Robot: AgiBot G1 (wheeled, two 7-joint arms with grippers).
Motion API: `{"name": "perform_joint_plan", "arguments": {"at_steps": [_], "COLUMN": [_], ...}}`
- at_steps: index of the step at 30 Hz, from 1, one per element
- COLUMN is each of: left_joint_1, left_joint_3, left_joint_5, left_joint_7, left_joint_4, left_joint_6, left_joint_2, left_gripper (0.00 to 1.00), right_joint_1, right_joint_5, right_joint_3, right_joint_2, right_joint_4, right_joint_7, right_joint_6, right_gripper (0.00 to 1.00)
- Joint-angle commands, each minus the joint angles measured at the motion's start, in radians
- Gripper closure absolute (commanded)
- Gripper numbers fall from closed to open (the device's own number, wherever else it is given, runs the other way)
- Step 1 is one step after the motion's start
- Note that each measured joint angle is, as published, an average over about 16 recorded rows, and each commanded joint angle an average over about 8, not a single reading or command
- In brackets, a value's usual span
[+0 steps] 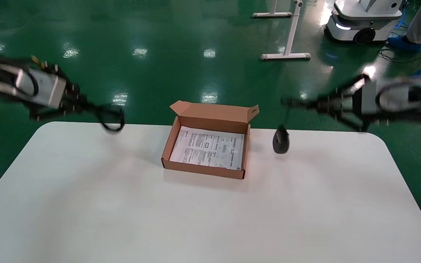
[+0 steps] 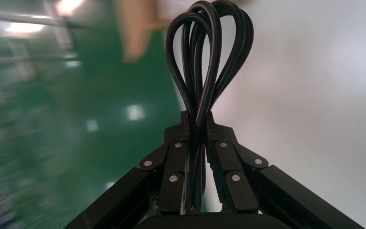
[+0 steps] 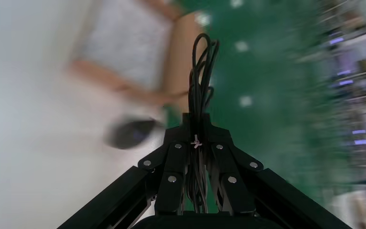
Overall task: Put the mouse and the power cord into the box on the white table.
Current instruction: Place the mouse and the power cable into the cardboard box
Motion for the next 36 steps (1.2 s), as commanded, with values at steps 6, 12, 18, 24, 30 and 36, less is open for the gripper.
{"name": "perform_joint_plan", "arguments": {"at_steps": [6,12,18,24,30,36], "left_joint_1": [-0.081,-0.112,-0.123,-0.126,-0.132,-0.135], "left_joint_3": [-0.039,-0.073,-0.075,-0.064,-0.055,-0.051], "left_joint_5": [-0.033,-0.073,-0.069,-0.049,-0.038,-0.032], "left_joint_7": [-0.010,-0.002,0.031,0.050,0.060,0.069], "left_joint_4": [0.076,0.155,0.218,0.262,0.286,0.302], "left_joint_6": [-0.082,-0.168,-0.268,-0.324,-0.306,-0.283], "left_joint_2": [0.080,0.170,0.240,0.270,0.273,0.271], "left_gripper": [1.00,1.00,1.00,1.00,1.00,1.00], "right_joint_1": [0.056,0.011,-0.025,-0.052,-0.079,-0.105], "right_joint_5": [0.047,0.073,0.088,0.080,0.064,0.029], "right_joint_3": [0.033,0.048,0.056,0.050,0.038,0.013], "right_joint_2": [-0.092,-0.207,-0.307,-0.362,-0.392,-0.415], "right_joint_4": [-0.001,-0.031,-0.058,-0.079,-0.105,-0.115], "right_joint_7": [0.031,0.013,-0.015,-0.061,-0.089,-0.102], "right_joint_6": [0.063,0.129,0.171,0.196,0.222,0.240], "right_gripper": [1.00,1.00,1.00,1.00,0.99,0.88]}}
